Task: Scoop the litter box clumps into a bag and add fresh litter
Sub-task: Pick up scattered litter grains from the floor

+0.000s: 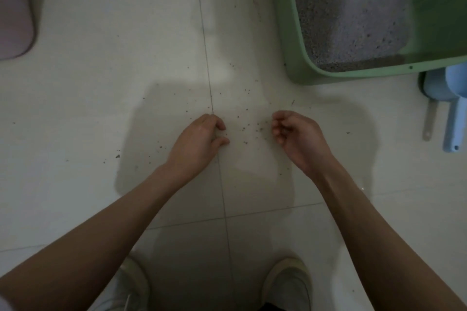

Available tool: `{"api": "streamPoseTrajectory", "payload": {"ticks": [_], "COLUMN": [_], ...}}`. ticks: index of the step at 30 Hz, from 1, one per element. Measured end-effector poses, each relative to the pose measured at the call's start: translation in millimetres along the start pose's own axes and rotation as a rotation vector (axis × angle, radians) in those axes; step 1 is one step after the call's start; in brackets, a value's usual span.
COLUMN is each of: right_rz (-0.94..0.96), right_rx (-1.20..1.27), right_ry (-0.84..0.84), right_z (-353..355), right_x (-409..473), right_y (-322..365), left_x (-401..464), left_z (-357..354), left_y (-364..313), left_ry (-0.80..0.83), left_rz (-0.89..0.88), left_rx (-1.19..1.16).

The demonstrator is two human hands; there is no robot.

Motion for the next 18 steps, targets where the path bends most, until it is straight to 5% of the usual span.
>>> {"api": "streamPoseTrajectory", "payload": {"ticks": [3, 6, 18], "right_rz": [0.209, 0.342, 0.413], "right_rx": [-0.737, -1.074, -1.28], "right_ry": [-0.184, -0.194, -0.117], "right_z": [10, -2, -25], "right_x": [0, 1, 4], "right_y": [14, 17, 9], "left_x": [0, 5, 9], "left_z": [-6, -7, 5], "left_y": [0, -4, -5], "left_ry": [0.034, 0.03, -0.067], "left_rz": [-0.001, -0.024, 0.054], "left_rx": [0.033, 0.063, -0.043]}}
Point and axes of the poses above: each hand's wrist, its own x-axis towards the middle knuckle, its own z-axis out of the back of the hand, y = z × x, the point moved 9 cm from there along x, towards the middle knuckle, and after that the axes turned 1 degree about -z, right-handed, at the moved point
